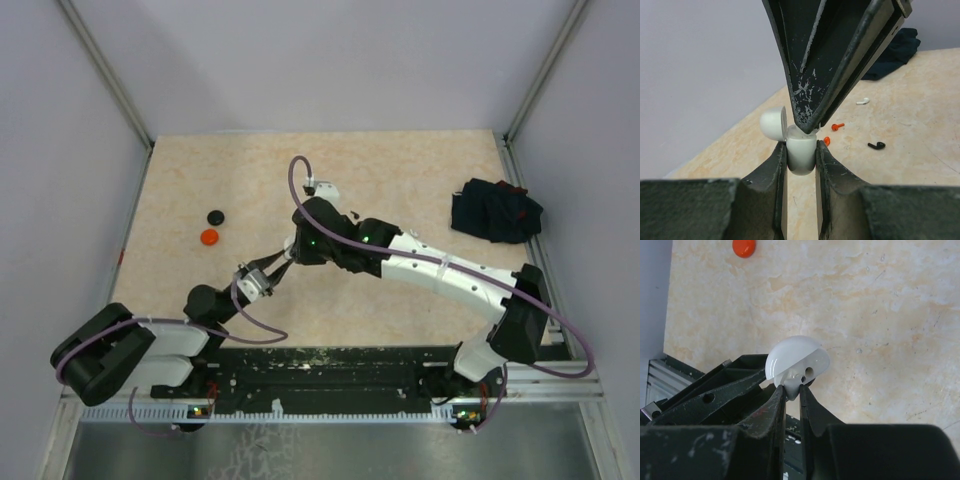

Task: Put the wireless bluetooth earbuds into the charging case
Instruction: Place the earbud in the charging case, then pick up the earbud from the center of the board, then place the earbud in the charging case.

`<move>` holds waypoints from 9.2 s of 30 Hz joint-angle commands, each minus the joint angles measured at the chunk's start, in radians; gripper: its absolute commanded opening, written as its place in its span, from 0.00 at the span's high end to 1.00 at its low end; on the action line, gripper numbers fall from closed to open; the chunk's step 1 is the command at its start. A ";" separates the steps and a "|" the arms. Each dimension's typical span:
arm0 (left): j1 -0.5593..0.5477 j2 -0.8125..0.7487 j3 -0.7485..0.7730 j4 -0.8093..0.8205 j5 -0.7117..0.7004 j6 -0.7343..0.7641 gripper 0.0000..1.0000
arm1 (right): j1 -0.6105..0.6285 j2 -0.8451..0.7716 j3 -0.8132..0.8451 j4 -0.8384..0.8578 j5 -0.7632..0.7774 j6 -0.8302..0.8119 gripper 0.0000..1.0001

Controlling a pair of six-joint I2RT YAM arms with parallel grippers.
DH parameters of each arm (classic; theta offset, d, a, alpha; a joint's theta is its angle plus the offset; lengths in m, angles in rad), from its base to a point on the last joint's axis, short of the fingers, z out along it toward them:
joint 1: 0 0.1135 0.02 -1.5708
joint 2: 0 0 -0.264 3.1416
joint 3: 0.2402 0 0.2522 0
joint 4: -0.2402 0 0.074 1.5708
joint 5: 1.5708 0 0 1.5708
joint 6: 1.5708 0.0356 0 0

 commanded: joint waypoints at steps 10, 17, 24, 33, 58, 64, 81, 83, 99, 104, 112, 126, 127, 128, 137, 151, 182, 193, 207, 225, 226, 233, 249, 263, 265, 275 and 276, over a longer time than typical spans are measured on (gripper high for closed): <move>-0.050 0.015 -0.001 0.279 -0.005 -0.004 1.00 | -0.027 -0.051 -0.042 0.192 -0.040 0.165 0.63; -0.049 0.029 -0.023 0.279 -0.090 -0.106 1.00 | -0.027 -0.111 -0.064 0.197 -0.004 0.112 0.54; -0.015 0.048 -0.043 0.279 -0.102 -0.230 1.00 | -0.042 -0.200 -0.094 0.234 0.017 -0.106 0.38; 0.079 -0.013 -0.022 0.077 0.002 -0.418 1.00 | -0.214 -0.215 -0.137 0.168 -0.022 -0.327 0.33; 0.183 -0.327 0.001 -0.514 0.119 -0.405 0.98 | -0.827 0.088 -0.347 0.333 0.048 -0.329 0.43; 0.193 -0.323 0.001 -0.544 0.117 -0.392 0.98 | -0.859 0.234 -0.266 0.329 0.062 -0.337 0.49; 0.197 -0.328 0.008 -0.557 0.126 -0.391 0.98 | -0.860 0.320 -0.259 0.257 0.042 -0.353 0.56; 0.197 -0.328 0.008 -0.556 0.129 -0.394 0.98 | -0.860 0.306 -0.275 0.253 0.021 -0.360 0.56; 0.199 -0.338 0.006 -0.548 0.145 -0.408 0.98 | -0.830 0.214 -0.338 0.292 -0.070 -0.422 0.64; 0.198 -0.340 0.005 -0.549 0.146 -0.408 0.98 | -0.828 0.226 -0.306 0.307 -0.116 -0.426 0.64; 0.198 -0.346 0.005 -0.551 0.147 -0.408 0.98 | -0.824 0.263 -0.245 0.325 -0.236 -0.428 0.64; 0.197 -0.347 0.006 -0.553 0.149 -0.408 0.98 | -0.823 0.273 -0.174 0.264 -0.161 -0.530 0.65; 0.198 -0.348 0.006 -0.553 0.149 -0.407 0.98 | -0.823 0.281 -0.169 0.259 -0.153 -0.544 0.65; 0.198 -0.348 0.006 -0.555 0.150 -0.407 0.98 | -0.823 0.290 -0.161 0.254 -0.151 -0.556 0.65; 0.198 -0.344 0.007 -0.557 0.157 -0.405 0.98 | -0.824 0.394 -0.042 0.223 -0.149 -0.589 0.76; 0.199 -0.338 0.013 -0.560 0.166 -0.405 0.98 | -0.823 0.458 -0.044 0.138 -0.100 -0.580 0.90; 0.197 -0.340 -0.007 -0.506 0.174 -0.407 0.98 | -0.791 0.265 -0.112 0.048 -0.110 -0.557 0.72; 0.197 -0.323 -0.048 -0.407 0.170 -0.385 0.98 | -0.788 0.383 0.001 0.015 -0.151 -0.616 0.65; 0.197 -0.310 -0.057 -0.387 0.172 -0.369 0.98 | -0.787 0.466 0.010 0.029 -0.179 -0.627 0.71; 0.197 -0.294 -0.052 -0.368 0.192 -0.360 0.98 | -0.773 0.442 -0.030 0.036 -0.143 -0.605 0.87; 0.197 -0.292 -0.052 -0.364 0.190 -0.357 0.98 | -0.768 0.425 -0.041 0.047 -0.143 -0.599 0.87; 0.197 -0.281 -0.048 -0.289 0.207 -0.393 0.98 | -0.714 0.276 -0.139 0.140 -0.153 -0.538 0.88; 0.197 -0.211 -0.002 -0.079 0.243 -0.441 0.98 | -0.509 -0.215 -0.407 0.531 -0.279 -0.408 0.92; 0.197 -0.116 0.109 0.082 0.302 -0.523 0.98 | -0.372 -0.469 -0.558 0.847 -0.383 -0.337 0.96; 0.197 -0.104 0.117 0.105 0.304 -0.537 0.98 | -0.338 -0.486 -0.574 0.894 -0.385 -0.335 0.96; 0.196 -0.060 0.117 0.249 0.311 -0.563 0.98 | -0.200 -0.499 -0.626 1.074 -0.391 -0.290 0.96; 0.196 -0.058 0.116 0.262 0.311 -0.563 0.98 | -0.185 -0.498 -0.628 1.084 -0.388 -0.290 0.96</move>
